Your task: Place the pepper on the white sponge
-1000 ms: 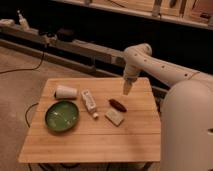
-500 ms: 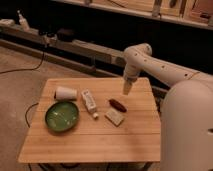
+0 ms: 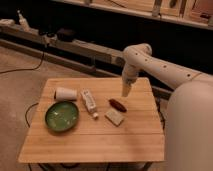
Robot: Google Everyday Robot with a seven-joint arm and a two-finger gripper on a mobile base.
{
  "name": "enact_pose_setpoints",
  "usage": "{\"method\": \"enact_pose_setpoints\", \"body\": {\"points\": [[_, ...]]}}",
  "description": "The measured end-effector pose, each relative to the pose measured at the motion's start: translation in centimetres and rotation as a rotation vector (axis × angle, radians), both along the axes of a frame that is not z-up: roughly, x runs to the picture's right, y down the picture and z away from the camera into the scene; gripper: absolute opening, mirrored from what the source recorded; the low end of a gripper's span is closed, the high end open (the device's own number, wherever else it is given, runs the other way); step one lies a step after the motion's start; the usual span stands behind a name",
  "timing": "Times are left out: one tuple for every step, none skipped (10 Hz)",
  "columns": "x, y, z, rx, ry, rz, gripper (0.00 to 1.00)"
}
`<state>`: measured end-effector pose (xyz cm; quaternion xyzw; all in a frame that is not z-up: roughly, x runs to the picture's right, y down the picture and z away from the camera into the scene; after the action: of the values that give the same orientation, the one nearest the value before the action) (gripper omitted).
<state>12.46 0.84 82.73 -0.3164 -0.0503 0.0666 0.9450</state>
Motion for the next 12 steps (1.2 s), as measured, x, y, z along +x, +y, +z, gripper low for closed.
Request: {"method": "enact_pose_setpoints", "body": {"points": [[-0.3,0.2,-0.3,-0.005,-0.022,-0.018,0.62],[-0.3,0.3,-0.4,-0.006,-0.027,-0.022,0.62],[-0.3,0.3,-0.4,-0.006,-0.026,-0.023,0.62],[-0.3,0.4,-0.4,-0.006,-0.029,-0.026,0.62],[-0.9,0.6,-0.2,0.000,-0.060,-0.034,0.62],[-1.6,0.9,0.0,0.011,-0.111,-0.047,0.62],[-2.4,1.2,0.1,0.028,-0.173,-0.071,0.62],[-3.0,1.5,0.0,0.043,-0.231,-0.105,0.62],[-3.7,1.9,-0.1,0.063,-0.303,-0.151,0.62],[-4.1,2.2,-0.2,0.076,-0.347,-0.179,0.62],[-4.4,2.3,-0.3,0.083,-0.367,-0.192,0.62],[-4.5,2.4,-0.3,0.086,-0.378,-0.198,0.62]]}}
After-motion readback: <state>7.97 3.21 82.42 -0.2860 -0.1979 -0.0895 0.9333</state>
